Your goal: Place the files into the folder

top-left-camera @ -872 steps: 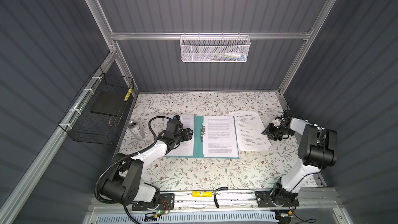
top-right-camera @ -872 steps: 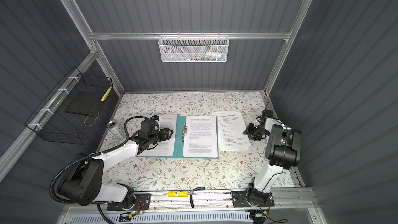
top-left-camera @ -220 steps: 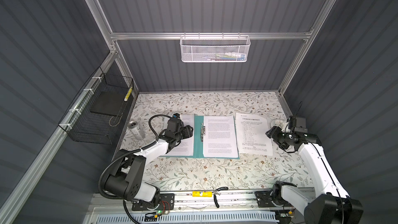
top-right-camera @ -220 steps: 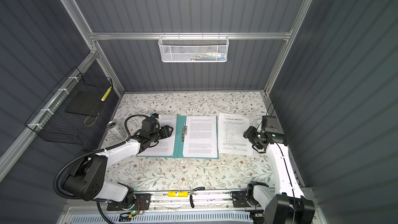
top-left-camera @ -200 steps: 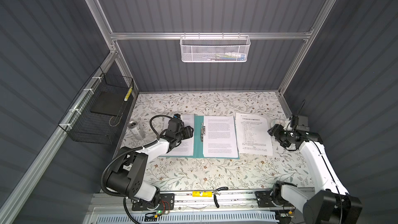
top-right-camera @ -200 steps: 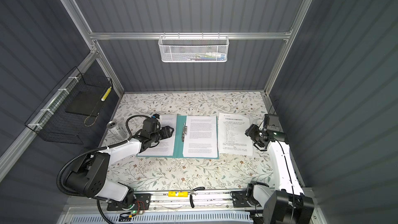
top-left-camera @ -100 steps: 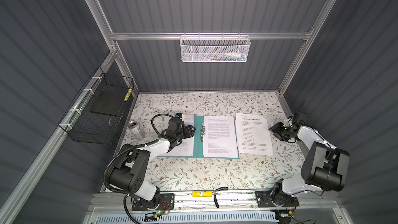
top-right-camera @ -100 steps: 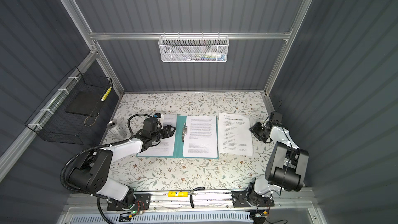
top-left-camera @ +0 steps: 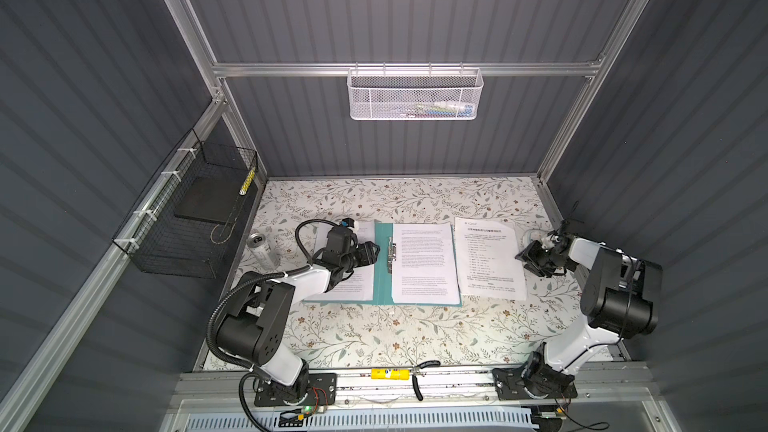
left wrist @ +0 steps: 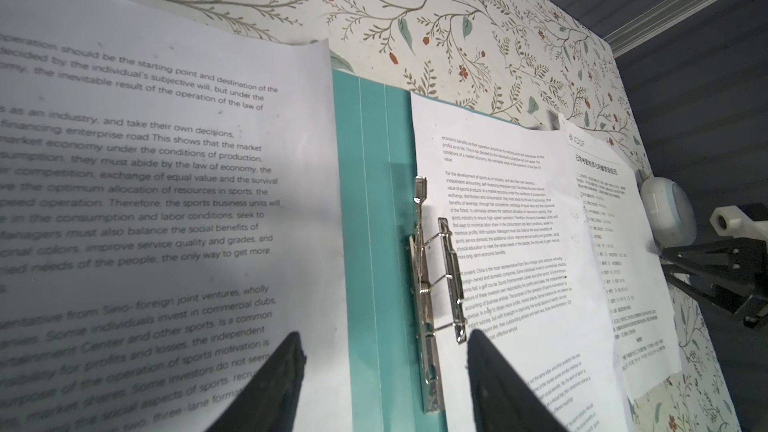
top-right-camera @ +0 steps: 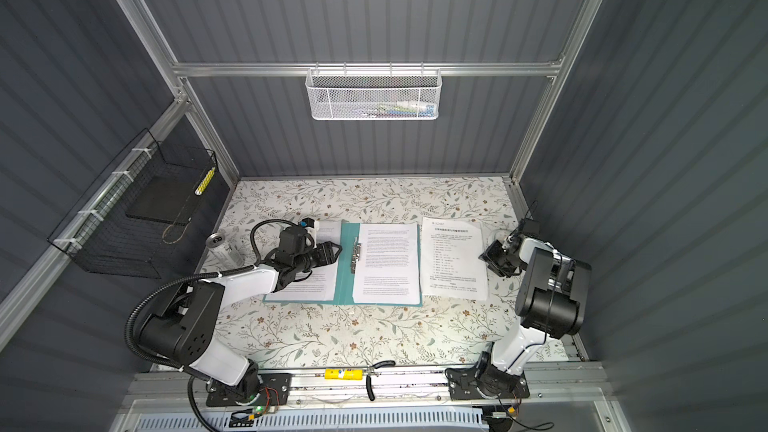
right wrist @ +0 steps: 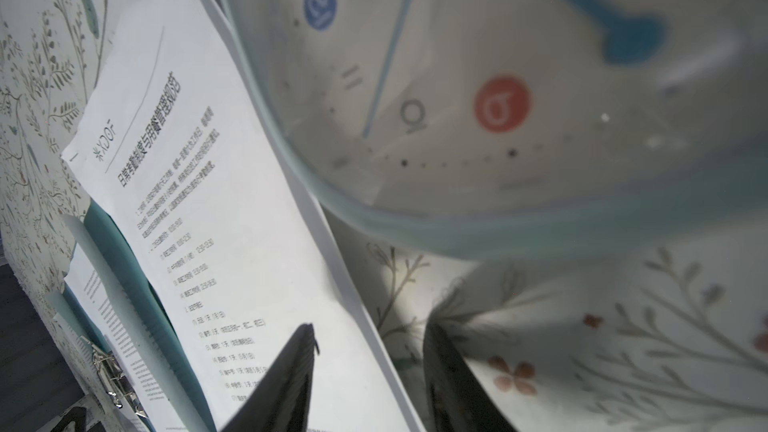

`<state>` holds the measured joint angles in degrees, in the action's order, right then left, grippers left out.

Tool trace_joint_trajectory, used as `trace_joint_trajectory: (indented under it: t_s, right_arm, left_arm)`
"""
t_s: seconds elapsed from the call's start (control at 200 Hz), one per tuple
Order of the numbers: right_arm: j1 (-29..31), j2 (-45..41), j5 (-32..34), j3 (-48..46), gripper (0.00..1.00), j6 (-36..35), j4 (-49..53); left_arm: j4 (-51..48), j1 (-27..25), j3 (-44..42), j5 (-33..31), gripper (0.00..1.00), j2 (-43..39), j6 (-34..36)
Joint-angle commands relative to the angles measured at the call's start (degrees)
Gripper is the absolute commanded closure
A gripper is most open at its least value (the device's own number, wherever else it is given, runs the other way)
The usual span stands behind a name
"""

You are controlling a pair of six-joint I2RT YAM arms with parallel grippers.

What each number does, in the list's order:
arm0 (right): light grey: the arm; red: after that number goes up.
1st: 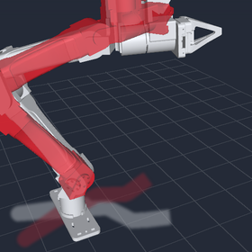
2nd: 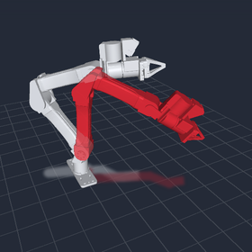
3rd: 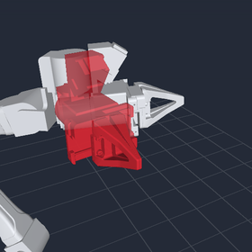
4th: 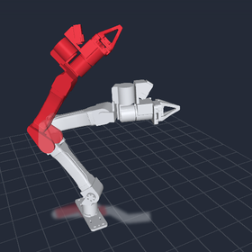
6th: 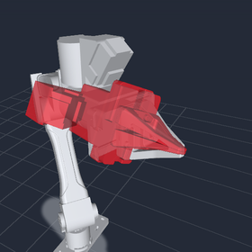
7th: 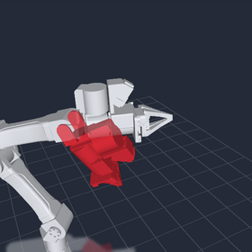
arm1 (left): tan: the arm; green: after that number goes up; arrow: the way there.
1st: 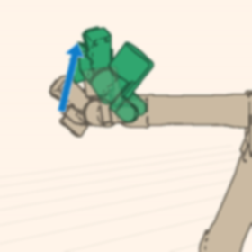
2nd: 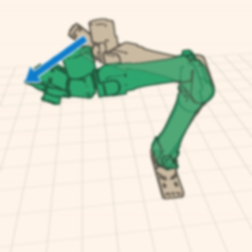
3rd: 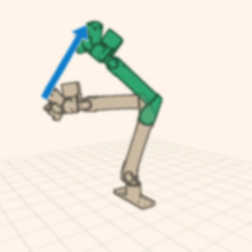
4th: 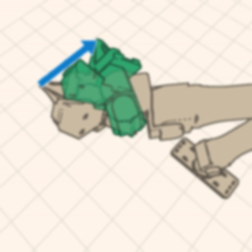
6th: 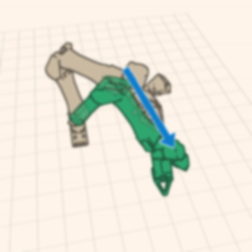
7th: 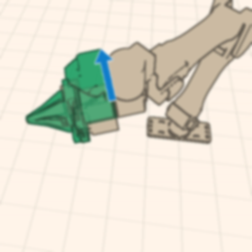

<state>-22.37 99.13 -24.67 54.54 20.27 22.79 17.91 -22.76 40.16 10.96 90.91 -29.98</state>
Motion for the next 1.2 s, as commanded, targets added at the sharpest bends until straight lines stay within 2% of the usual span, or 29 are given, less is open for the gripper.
trace_joint_trajectory:
  t_s: [0.0, 0.26, 0.62, 0.846, 1.026, 1.066, 1.116, 1.196]
  right_arm:
    - [-0.1, 0.4, -2.9, 0.2, 0.54, -1.4, -0.2]
    - [1.5, 2.5, -5.6, 1.2, 0.57, -2.5, 0.2]
    - [2.3, 2.7, -8.4, 2.2, 0.68, -3.7, 2.4]
    - [2.3, 2.8, -8.8, 2.1, 0.82, -3.2, 2.4]
    - [2.3, 2.3, -7.8, 2.1, 0.84, -2.8, 2.6]
    - [2.3, 2.1, -8.0, 2.1, 0.87, -2.6, 2.6]
    - [2.3, 1.4, -8.0, 2.1, 1.0, -2.2, 2.9]
    - [2.2, -1.1, -7.5, 2.1, 1.0, -1.4, 3.2]
  left_arm:
    - [1.2, 0.5, 1.3, 1.2, 0.36, 0.8, 0.4]
    - [0.9, 0.6, 1.2, 1.2, 0.36, 1.2, 1.0]
    - [1.7, 0.5, 1.4, 1.9, 0.36, 2.1, 0.9]
    - [1.3, 0.5, 1.2, 1.8, 0.36, 1.5, 0.8]
    - [0.7, 0.5, 1.3, 1.5, 0.36, 0.6, 0.8]
    - [0.3, 0.5, 1.2, 1.3, 0.36, 0.3, 0.9]
    - [0.0, 0.5, 1.4, 0.9, 0.36, 0.1, 1.0]
    - [-0.4, 0.5, 1.9, 1.0, 0.36, 0.1, 0.9]
